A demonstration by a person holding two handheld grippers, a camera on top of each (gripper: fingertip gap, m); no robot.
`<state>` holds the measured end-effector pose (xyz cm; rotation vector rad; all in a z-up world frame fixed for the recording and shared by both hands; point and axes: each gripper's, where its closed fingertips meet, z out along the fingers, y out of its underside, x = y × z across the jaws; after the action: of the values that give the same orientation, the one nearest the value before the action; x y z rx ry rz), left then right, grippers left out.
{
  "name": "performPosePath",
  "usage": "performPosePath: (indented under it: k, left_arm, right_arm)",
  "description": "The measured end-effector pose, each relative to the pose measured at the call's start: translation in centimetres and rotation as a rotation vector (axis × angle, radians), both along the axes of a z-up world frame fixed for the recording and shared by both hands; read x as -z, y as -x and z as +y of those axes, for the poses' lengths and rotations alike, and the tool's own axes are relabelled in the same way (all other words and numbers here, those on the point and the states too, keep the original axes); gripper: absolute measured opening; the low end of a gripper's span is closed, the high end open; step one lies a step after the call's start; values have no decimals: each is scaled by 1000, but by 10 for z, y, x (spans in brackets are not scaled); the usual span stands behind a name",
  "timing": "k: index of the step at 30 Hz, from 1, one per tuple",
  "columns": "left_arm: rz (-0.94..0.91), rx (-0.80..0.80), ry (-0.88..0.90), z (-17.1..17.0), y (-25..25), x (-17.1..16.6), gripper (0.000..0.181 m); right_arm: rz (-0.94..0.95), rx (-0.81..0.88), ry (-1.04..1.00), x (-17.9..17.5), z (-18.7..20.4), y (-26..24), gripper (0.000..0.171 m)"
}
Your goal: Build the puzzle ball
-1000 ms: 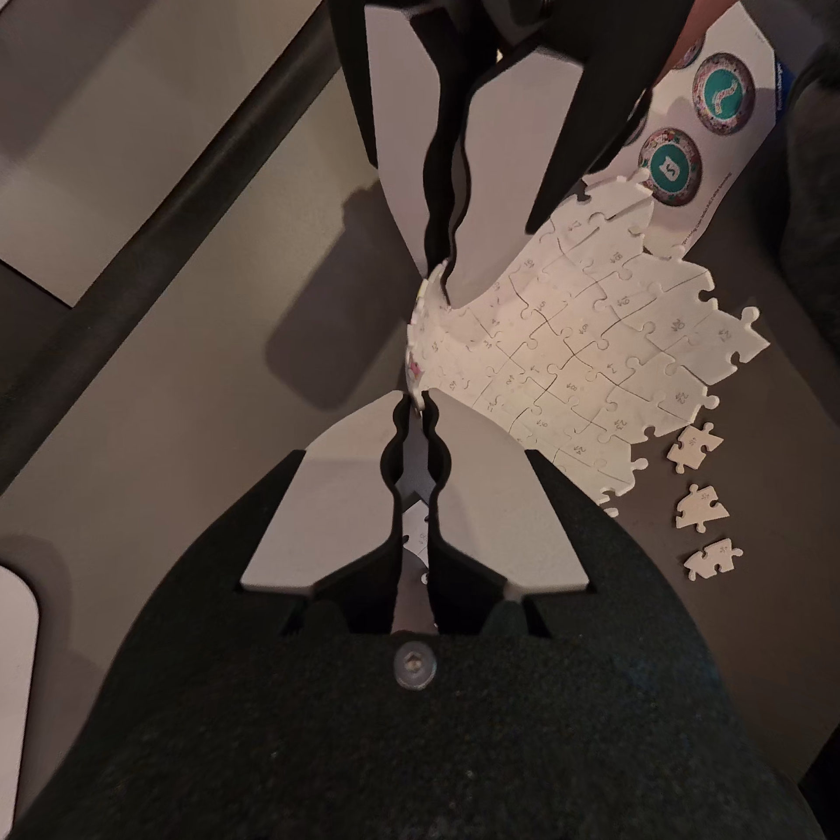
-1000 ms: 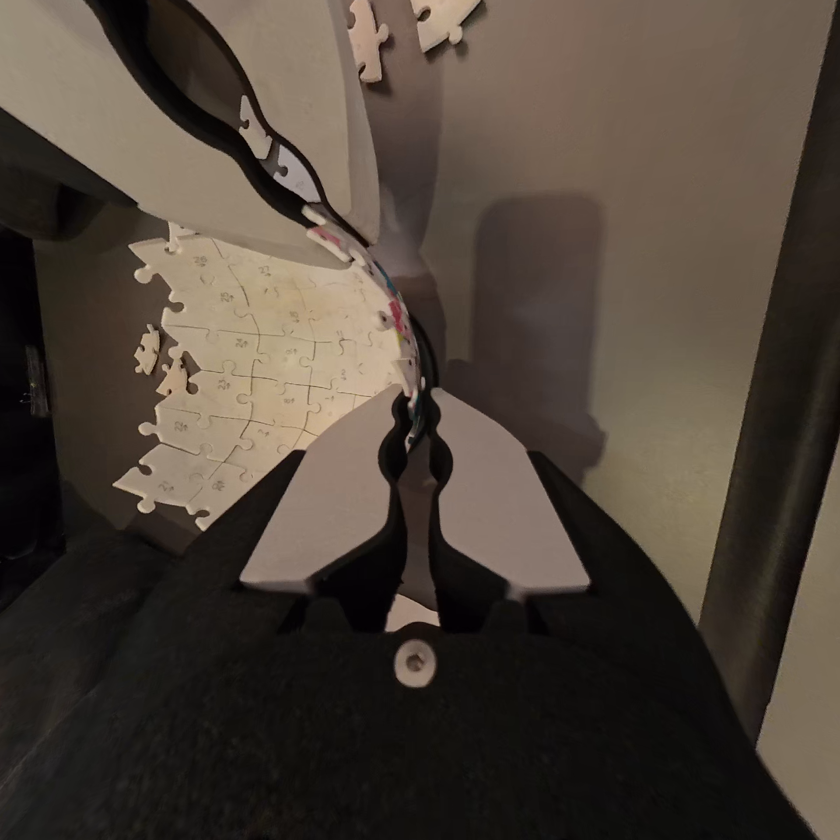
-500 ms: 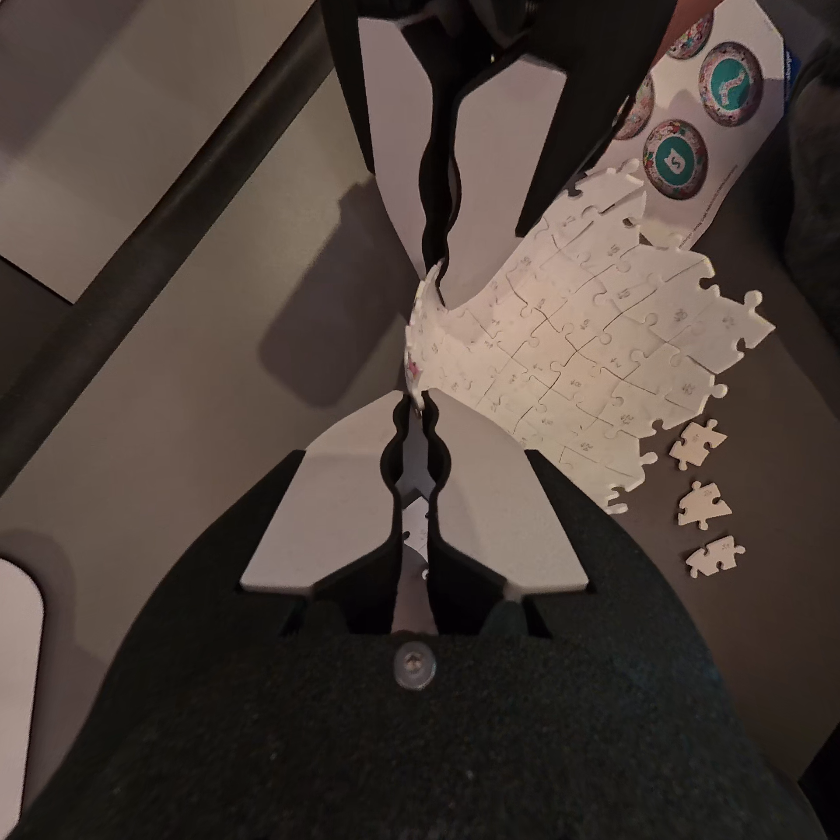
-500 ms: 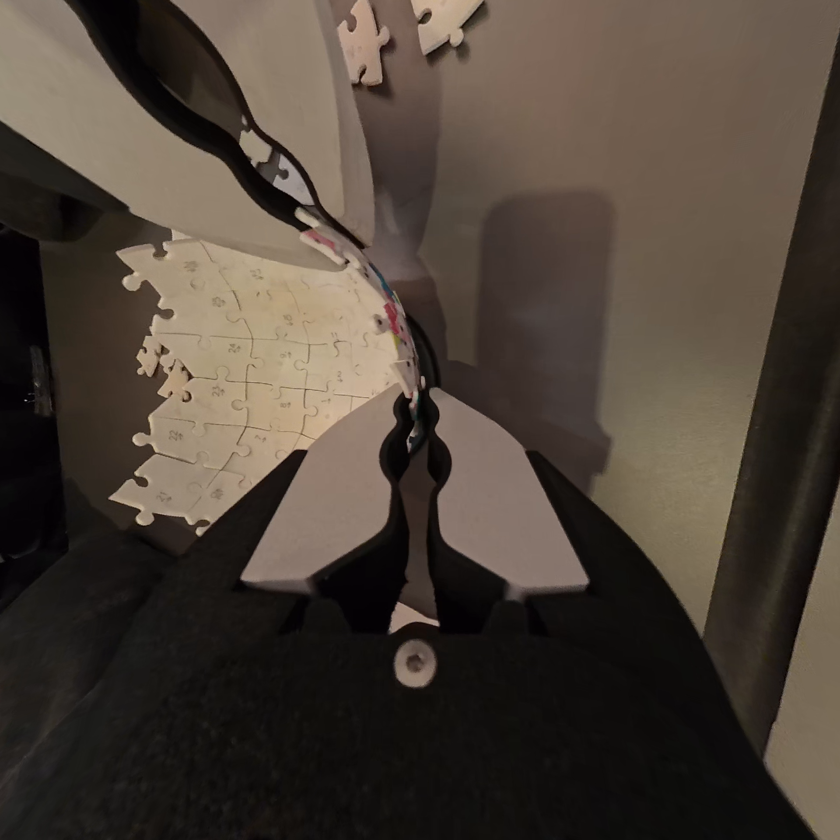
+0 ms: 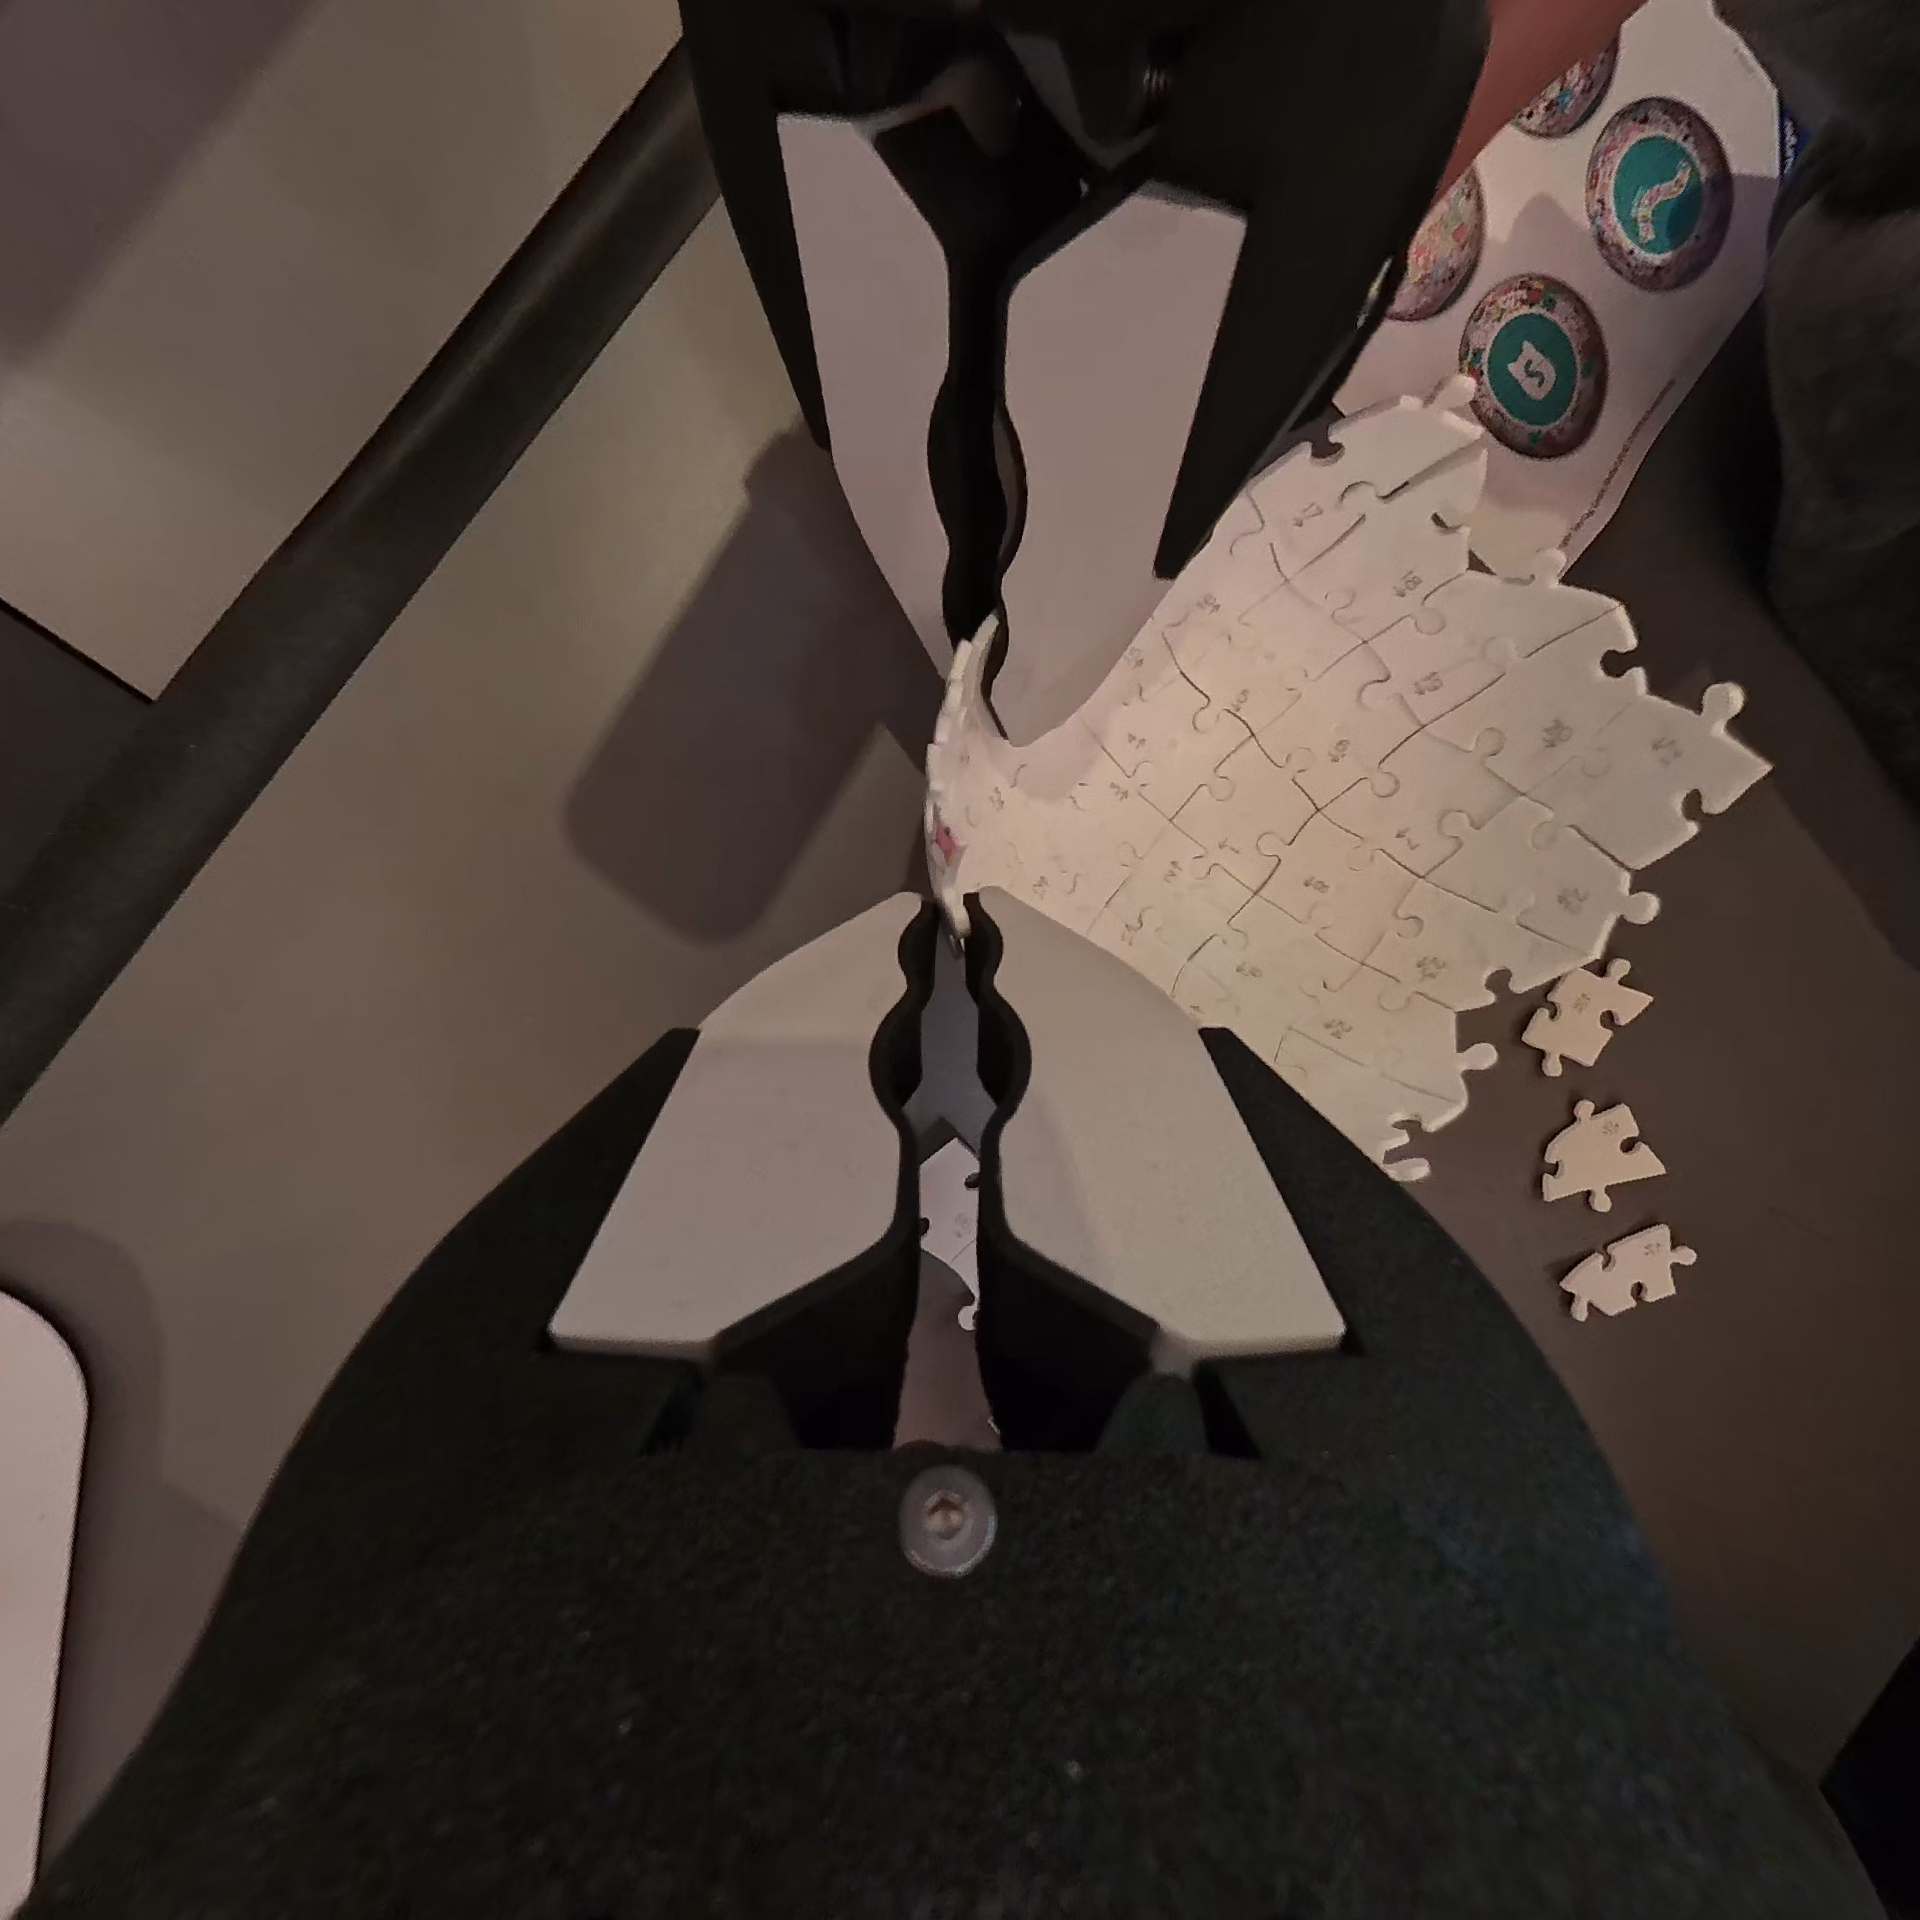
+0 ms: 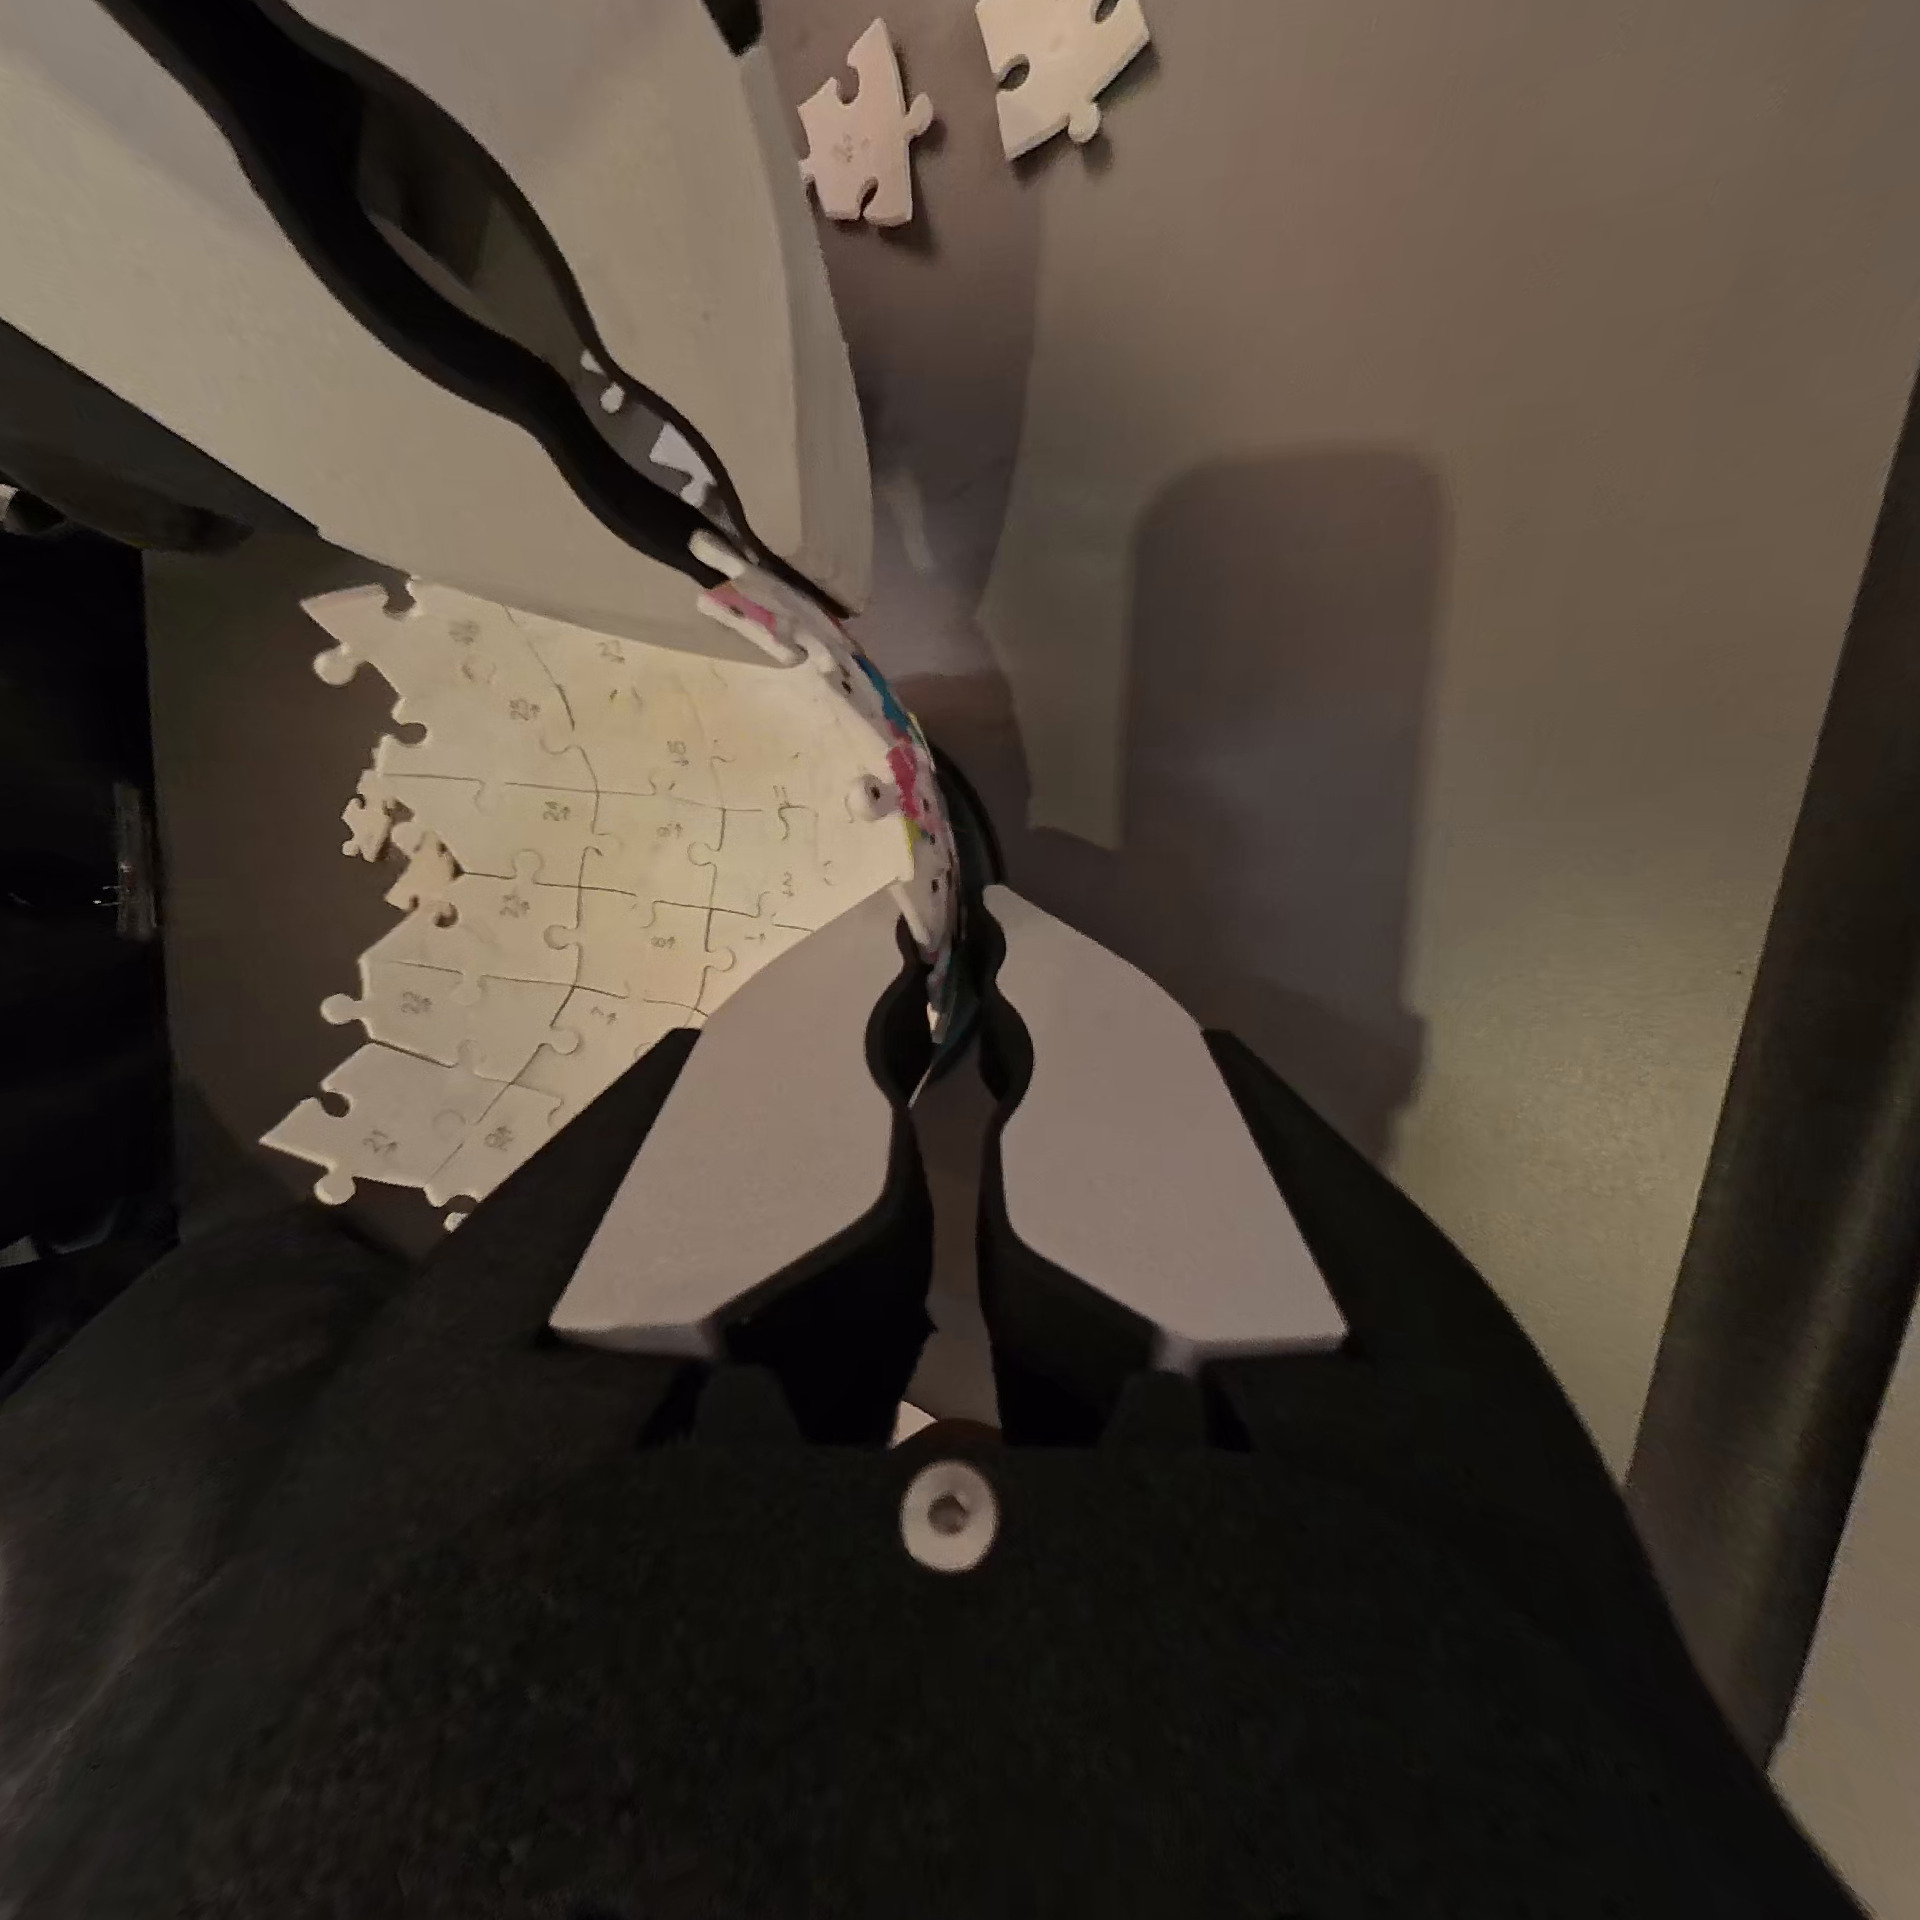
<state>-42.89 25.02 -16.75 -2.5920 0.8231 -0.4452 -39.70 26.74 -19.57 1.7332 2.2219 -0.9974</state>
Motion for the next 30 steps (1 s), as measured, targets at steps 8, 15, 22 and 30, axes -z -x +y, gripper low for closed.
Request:
performPosePath:
  k: [8,15,22,30]
  left_arm:
    - [2,-1,-6,0,0,-1,5]
    - [-10,-6,5,-1,2,-1,5]
    - [-10,-9,8,-1,1,-1,5]
    - [-24,-8,15,-3,1,-4,7]
  right_arm:
    - [2,4,-3,-2,1,0,3]
    - [52,30,9,-15,4,-6,23]
    - [139,143,-18,-42,31,-22,18]
    - [123,130,-37,-41,27,-22,16]
